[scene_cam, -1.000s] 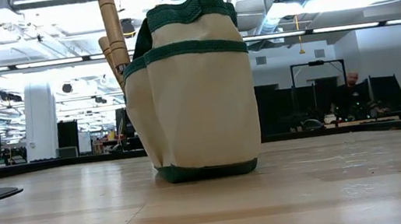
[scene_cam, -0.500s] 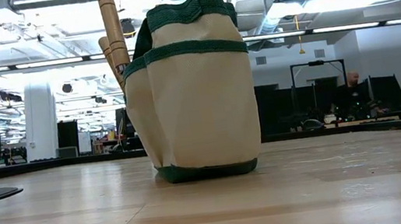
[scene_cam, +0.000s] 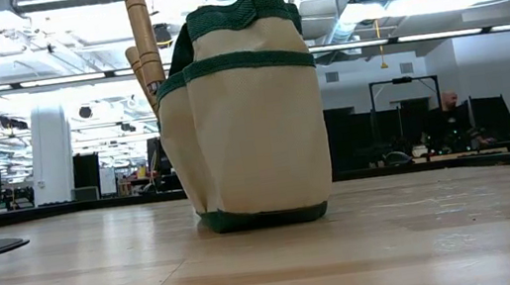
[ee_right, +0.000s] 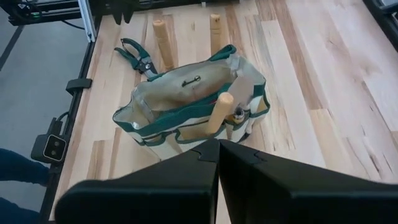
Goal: Pick & Place Garden tools in Gardening bag
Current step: Put the shear cutter into the gardening bag
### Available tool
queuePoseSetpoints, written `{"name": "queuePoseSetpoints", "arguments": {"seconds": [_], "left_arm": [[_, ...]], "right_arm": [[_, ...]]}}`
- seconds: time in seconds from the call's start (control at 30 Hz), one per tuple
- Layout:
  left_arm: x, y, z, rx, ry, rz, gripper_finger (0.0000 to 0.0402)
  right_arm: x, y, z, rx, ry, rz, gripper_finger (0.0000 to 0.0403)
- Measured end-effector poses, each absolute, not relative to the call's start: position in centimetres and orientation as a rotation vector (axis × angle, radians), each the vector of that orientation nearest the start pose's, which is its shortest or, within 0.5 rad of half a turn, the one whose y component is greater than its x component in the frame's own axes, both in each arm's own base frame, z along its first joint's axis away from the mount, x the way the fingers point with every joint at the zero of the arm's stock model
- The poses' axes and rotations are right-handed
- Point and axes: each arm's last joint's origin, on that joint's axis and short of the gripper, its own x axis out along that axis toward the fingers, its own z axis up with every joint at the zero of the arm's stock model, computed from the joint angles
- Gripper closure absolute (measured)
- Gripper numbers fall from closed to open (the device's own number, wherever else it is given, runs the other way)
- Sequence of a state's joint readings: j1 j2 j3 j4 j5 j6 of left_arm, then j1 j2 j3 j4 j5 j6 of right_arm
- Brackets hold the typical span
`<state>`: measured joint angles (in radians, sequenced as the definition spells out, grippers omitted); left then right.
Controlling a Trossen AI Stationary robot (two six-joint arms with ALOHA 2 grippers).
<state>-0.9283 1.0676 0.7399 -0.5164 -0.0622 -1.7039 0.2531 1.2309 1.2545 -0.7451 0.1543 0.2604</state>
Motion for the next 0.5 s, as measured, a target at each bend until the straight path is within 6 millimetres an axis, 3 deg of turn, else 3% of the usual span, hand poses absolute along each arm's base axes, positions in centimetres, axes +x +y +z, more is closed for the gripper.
{"name": "queuePoseSetpoints", "arguments": {"seconds": [0.23,0.37,0.5], "left_arm": [[12.9,-16.86,24.44,-1.099,1.129,-0.025,0.0213],[13.2,-16.81,24.52,-1.069,1.086,-0.043,0.0193],[13.29,-16.78,24.53,-1.111,1.17,-0.067,0.0186]], "right_arm": [[24.11,5.69,35.42,0.092,0.716,0.002,0.0403],[24.19,5.36,35.42,0.079,0.715,-0.005,0.0403],[24.24,5.13,35.42,0.086,0.715,-0.016,0.0403]]}}
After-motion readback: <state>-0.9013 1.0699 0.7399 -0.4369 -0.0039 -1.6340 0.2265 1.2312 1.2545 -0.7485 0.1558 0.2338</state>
